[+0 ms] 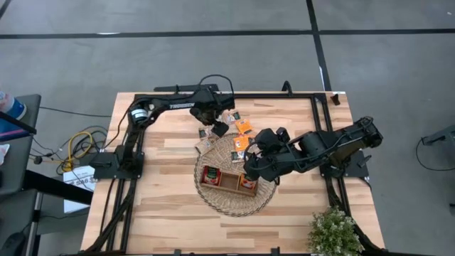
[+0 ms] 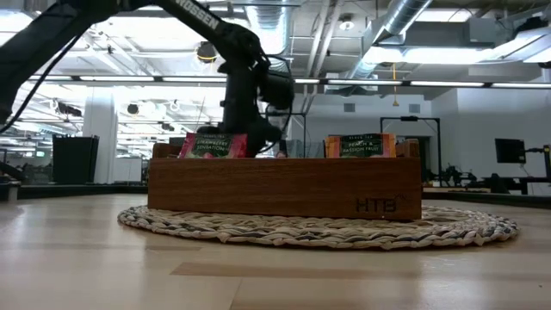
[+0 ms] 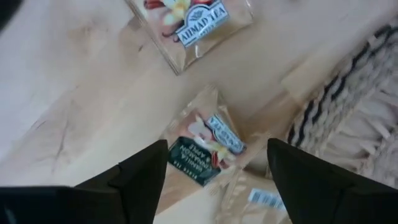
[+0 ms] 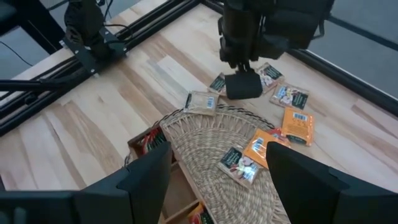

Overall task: Pick & Place Tea
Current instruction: Put the brown tea bag into the middle section of the wooden organizer

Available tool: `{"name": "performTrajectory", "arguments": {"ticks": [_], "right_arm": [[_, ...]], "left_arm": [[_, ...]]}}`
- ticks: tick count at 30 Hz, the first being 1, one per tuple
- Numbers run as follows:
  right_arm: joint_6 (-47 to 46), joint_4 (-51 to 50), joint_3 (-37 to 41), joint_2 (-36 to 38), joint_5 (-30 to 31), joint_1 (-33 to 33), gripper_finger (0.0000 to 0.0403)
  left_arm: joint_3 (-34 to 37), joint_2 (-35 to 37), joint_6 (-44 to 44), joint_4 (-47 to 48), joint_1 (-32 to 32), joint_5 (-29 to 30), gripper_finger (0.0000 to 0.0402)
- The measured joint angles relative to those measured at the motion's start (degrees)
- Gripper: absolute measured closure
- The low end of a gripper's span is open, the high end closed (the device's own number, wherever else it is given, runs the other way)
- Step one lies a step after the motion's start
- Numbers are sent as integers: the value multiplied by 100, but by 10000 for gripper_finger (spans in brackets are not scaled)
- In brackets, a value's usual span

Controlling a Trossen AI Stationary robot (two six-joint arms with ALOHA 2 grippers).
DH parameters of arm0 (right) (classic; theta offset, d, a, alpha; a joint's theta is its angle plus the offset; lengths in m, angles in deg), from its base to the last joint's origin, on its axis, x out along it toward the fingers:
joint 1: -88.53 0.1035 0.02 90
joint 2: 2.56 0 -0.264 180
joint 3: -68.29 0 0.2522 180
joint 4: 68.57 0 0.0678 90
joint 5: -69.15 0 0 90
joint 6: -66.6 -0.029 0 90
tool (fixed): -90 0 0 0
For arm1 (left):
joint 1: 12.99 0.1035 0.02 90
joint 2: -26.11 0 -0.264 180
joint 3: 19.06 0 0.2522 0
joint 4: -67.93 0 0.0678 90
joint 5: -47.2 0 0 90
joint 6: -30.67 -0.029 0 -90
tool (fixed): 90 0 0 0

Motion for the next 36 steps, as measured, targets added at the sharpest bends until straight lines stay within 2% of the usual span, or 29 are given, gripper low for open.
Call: {"name": "performTrajectory", "arguments": {"ticks": [7, 26, 30, 36], "right_arm": [[93, 39, 0, 0, 3, 0, 148], [94, 77, 0, 0, 15, -1, 148], [94, 79, 0, 0, 20, -2, 148], [93, 79, 0, 0, 35, -2, 148]], "left_arm": [[2, -164, 361, -394, 0, 21, 133], [2, -454, 240, -529, -17, 107, 135], [2, -454, 115, -537, -17, 107, 158], [2, -454, 95, -543, -17, 127, 225]]}}
